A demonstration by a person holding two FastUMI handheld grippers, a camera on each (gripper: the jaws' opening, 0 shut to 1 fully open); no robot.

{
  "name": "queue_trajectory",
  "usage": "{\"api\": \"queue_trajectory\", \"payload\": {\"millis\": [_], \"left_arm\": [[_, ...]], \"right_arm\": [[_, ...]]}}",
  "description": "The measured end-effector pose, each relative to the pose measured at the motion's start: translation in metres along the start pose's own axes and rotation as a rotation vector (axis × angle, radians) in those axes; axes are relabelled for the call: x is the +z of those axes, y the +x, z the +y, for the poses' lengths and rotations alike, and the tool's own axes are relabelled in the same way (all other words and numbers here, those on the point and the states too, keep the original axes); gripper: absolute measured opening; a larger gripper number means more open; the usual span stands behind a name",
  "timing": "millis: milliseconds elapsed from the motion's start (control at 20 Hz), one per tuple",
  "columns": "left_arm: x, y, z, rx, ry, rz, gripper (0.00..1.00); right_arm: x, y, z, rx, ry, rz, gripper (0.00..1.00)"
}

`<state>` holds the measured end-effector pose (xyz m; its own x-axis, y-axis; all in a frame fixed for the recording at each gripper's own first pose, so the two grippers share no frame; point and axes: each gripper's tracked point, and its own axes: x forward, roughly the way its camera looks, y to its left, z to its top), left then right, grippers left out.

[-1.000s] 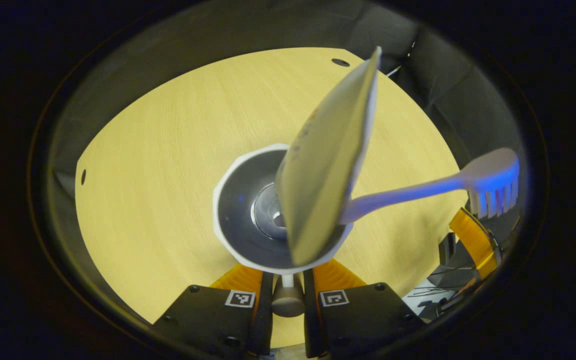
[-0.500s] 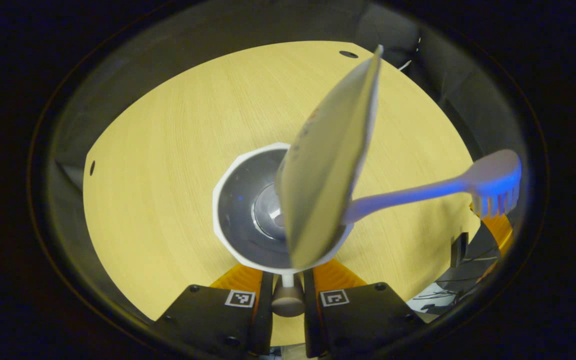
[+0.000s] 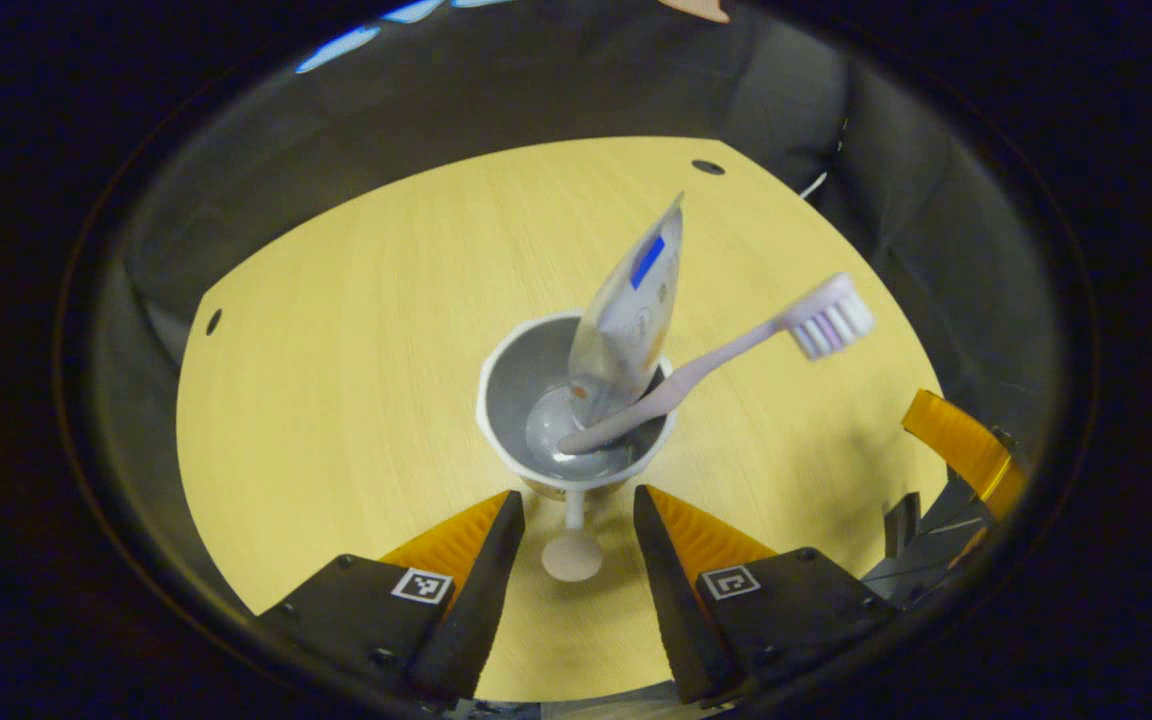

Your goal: Put the toothbrush and toothpaste on the desktop into the cup, then pick up the cup and place it on the coaster on the desktop.

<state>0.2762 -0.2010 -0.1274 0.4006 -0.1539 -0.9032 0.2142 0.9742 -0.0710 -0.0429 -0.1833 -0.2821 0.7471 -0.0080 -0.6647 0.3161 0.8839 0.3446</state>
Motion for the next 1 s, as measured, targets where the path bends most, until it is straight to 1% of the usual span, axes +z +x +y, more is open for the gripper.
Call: {"api": "queue_trajectory", "payload": {"millis": [50,100,150,200,350,600,650,750,800,850,950,1000], "left_arm": [[0.016,-0.011,0.003,0.008,-0.01,-0.052,0.76],[-0.051,-0.019,0.007,0.017,-0.019,-0.109,0.76],[0.0,-0.023,0.006,0.028,-0.033,-0.166,0.76],[0.027,-0.045,0.011,0.036,-0.051,-0.231,0.76],[0.051,-0.096,0.028,0.057,-0.092,-0.423,0.75],[0.097,-0.19,0.07,0.137,-0.093,-0.699,0.75],[0.106,-0.212,0.078,0.152,-0.094,-0.745,0.75],[0.123,-0.247,0.091,0.172,-0.101,-0.833,0.75],[0.133,-0.268,0.1,0.178,-0.107,-0.873,0.75],[0.141,-0.289,0.11,0.186,-0.119,-0.911,0.75],[0.151,-0.316,0.125,0.205,-0.141,-0.976,0.75],[0.153,-0.328,0.131,0.212,-0.146,-1.009,0.74]], "right_arm": [[0.004,-0.003,0.008,0.012,-0.023,-0.009,0.54],[0.008,-0.006,0.017,0.027,-0.046,-0.02,0.54],[0.014,-0.009,0.027,0.042,-0.07,-0.033,0.54],[0.021,-0.013,0.037,0.057,-0.093,-0.051,0.54],[0.049,-0.03,0.074,0.111,-0.165,-0.127,0.55],[0.105,-0.069,0.143,0.183,-0.275,-0.305,0.54],[0.115,-0.077,0.157,0.196,-0.295,-0.337,0.51],[0.127,-0.09,0.182,0.229,-0.32,-0.389,0.51],[0.133,-0.096,0.194,0.244,-0.327,-0.412,0.54],[0.139,-0.104,0.203,0.249,-0.332,-0.439,0.54],[0.15,-0.116,0.221,0.267,-0.335,-0.493,0.54],[0.154,-0.12,0.227,0.27,-0.342,-0.518,0.51]]}}
